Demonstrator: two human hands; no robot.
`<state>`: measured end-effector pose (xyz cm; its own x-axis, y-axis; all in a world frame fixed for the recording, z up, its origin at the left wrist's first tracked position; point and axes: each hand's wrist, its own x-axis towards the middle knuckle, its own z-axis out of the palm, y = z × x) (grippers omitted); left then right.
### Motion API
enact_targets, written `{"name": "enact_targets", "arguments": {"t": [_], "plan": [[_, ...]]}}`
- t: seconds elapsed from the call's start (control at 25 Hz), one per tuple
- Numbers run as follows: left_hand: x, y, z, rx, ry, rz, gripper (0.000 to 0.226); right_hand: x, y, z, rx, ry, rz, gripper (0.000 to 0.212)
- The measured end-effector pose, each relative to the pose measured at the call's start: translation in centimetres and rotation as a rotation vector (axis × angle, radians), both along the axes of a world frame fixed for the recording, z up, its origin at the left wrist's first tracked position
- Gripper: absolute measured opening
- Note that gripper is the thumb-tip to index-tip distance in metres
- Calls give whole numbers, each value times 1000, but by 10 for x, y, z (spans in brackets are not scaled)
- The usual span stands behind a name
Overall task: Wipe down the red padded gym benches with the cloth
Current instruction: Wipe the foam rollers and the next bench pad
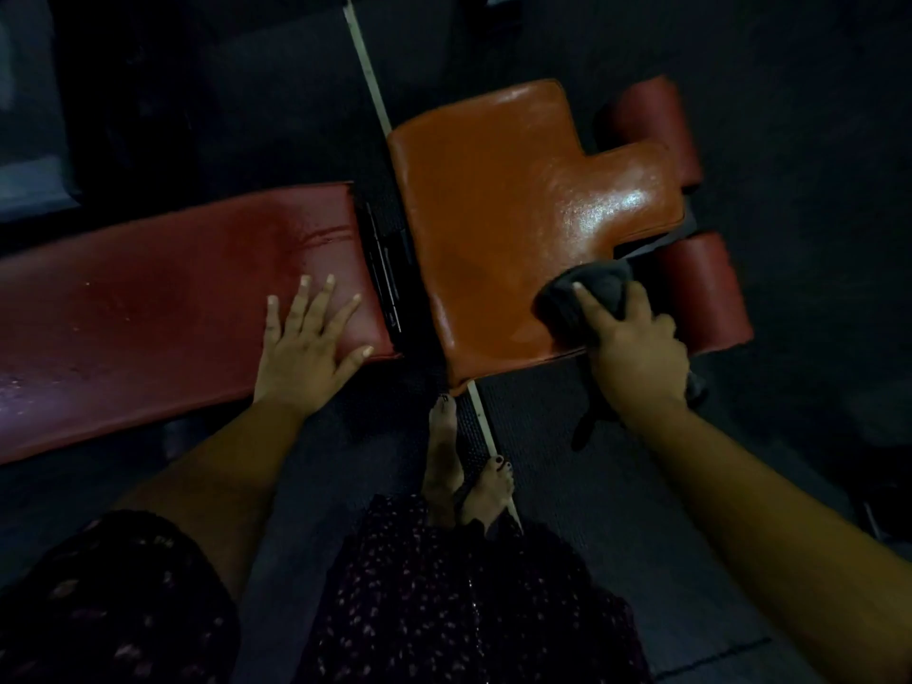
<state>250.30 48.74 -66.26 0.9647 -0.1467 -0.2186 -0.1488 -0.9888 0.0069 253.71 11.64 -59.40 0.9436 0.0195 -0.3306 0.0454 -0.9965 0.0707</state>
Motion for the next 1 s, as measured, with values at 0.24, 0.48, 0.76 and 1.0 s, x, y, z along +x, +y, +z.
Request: {"name": "enact_targets", "arguments": {"t": [0.24,0.48,0.76,1.0], "plan": [[1,-1,-1,-14,17,21,73,-26,18,-1,356,77,-615,76],[3,3,-4,-4,5,7,72,-54,110,4,196,217,-219,74],[4,3,-2,-34,33,25,75,-55,141,-9,-299,208,1015,48],[-3,-2,-5,-61,-126,-50,64,-48,25,-22,-133,-23,967,56]]}}
